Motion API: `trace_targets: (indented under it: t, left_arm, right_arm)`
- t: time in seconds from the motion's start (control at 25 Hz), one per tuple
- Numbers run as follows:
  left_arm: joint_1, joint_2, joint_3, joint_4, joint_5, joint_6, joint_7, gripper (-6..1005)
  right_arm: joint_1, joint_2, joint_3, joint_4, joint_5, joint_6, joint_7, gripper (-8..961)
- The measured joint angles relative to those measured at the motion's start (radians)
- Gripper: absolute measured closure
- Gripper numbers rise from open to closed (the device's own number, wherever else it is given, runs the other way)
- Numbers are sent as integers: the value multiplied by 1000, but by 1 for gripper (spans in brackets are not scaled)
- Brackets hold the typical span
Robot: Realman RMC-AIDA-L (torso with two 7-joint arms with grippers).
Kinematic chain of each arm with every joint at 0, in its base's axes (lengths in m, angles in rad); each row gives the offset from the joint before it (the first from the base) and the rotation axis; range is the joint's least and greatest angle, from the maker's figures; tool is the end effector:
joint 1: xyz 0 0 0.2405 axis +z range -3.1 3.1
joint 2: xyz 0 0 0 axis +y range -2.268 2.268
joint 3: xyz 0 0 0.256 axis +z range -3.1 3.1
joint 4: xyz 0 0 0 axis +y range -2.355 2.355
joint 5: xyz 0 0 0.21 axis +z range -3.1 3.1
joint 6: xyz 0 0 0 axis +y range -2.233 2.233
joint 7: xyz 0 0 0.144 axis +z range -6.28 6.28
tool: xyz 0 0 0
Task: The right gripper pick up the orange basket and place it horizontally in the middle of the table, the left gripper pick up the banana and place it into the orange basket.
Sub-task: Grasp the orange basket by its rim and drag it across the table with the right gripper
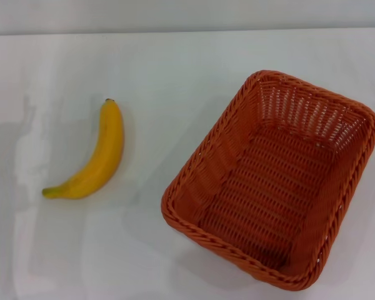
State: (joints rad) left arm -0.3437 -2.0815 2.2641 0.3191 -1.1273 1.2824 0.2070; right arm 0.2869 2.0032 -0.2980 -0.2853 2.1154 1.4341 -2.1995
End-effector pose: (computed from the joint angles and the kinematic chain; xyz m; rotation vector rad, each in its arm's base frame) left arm -0.3333 0.3142 0.0164 -1.2808 -0.4168 -0.5850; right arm 0.3901 0.2782 0.1347 -1.2589 0.6504 1.1172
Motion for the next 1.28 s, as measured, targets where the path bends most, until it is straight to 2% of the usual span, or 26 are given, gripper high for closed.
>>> trace_targets:
  t: [0.84, 1.0, 1.16, 1.28]
  left_arm:
    - [-3, 0, 0, 0, 0, -1, 0, 126]
    - [-3, 0, 0, 0, 0, -1, 0, 126]
    - [-3, 0, 0, 0, 0, -2, 0, 127]
    - [-4, 0, 1, 0, 1, -2, 0, 127]
  right_arm:
    - [0, 0, 0, 0, 0, 2, 3, 97]
    - [2, -1, 0, -12, 0, 9, 55, 97]
    - [19, -17, -16, -58, -7, 36, 218, 97]
    - [36, -41, -59, -108, -8, 58, 376, 97]
